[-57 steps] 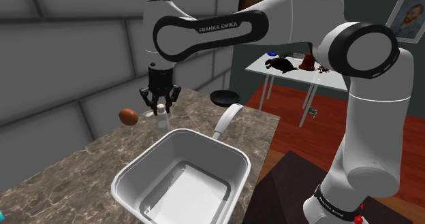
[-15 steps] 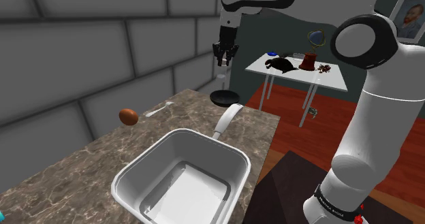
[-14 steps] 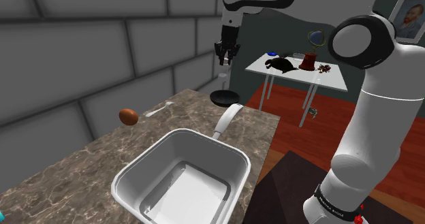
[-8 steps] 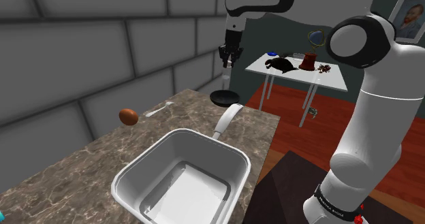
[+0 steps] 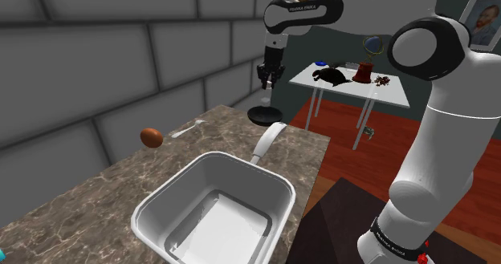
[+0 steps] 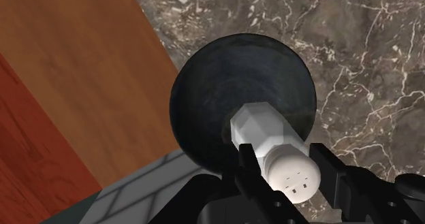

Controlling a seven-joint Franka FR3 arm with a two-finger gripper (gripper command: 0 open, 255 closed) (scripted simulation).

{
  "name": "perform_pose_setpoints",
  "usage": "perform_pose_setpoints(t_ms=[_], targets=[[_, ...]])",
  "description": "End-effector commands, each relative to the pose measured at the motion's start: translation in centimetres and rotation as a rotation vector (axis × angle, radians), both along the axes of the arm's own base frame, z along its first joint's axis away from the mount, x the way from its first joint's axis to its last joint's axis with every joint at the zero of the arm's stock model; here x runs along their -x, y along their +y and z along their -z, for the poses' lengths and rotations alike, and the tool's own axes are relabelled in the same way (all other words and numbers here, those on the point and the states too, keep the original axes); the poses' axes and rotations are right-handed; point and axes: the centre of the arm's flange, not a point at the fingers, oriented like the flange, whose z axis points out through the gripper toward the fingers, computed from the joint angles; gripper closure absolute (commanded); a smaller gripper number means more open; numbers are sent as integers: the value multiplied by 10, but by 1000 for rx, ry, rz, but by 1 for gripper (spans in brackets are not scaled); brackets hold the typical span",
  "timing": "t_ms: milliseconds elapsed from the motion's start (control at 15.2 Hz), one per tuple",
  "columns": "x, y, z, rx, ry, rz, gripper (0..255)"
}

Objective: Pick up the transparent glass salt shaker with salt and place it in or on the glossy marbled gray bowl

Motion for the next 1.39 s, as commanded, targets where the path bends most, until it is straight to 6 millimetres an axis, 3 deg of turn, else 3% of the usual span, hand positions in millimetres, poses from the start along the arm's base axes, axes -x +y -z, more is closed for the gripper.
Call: perform_pose_setpoints(t_ms=[0, 396, 924, 990, 1320], targets=[[0, -1, 10, 0, -1, 0, 255], [0, -1, 44, 0, -1, 0, 255], [0, -1, 44, 0, -1, 0, 255], [0, -1, 44, 0, -1, 0, 0], [0, -1, 44, 0, -1, 0, 0]])
